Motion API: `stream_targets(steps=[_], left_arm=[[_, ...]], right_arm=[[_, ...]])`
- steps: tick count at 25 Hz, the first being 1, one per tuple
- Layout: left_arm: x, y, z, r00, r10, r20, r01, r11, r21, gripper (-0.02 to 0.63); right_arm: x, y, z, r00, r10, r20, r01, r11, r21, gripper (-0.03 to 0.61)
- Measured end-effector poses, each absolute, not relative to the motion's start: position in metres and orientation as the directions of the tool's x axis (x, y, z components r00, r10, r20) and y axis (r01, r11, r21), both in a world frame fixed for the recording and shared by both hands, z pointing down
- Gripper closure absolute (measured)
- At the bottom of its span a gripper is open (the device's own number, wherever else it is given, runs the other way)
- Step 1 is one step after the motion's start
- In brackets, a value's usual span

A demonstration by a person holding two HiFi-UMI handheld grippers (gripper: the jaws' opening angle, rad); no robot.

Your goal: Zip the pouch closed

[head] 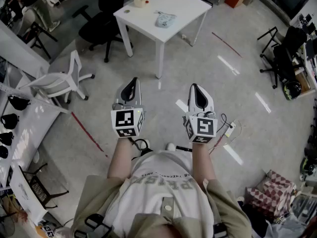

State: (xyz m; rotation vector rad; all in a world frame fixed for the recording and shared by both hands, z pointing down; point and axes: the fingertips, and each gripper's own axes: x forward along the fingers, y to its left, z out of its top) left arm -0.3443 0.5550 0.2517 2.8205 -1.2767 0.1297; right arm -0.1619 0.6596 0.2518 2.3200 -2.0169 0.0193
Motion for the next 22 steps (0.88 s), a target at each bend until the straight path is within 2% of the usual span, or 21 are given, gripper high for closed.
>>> stream_targets(steps=[15, 21, 22], left_arm=[[-0.335, 0.559, 0.258, 0.648, -0.753, 0.113, -0.758, -0.652, 0.002, 0.603], [-0.323, 0.566, 0.257, 0.627, -0.771, 0.11, -0.776, -0.63, 0.01, 0.603], [-0.32, 0.567, 0.257, 0.625, -0.772, 0.115, -0.779, -0.627, 0.019, 0.582]], right_arm=[[-0.157, 0.662, 0.258, 0.124, -0.99, 0.066, -0.991, -0.121, 0.054, 0.578], [-0.14, 0.667, 0.259, 0.08, -0.996, 0.044, -0.995, -0.082, -0.049, 0.578], [-0.136, 0.667, 0.258, 0.073, -0.997, 0.04, -0.995, -0.076, -0.066, 0.577]])
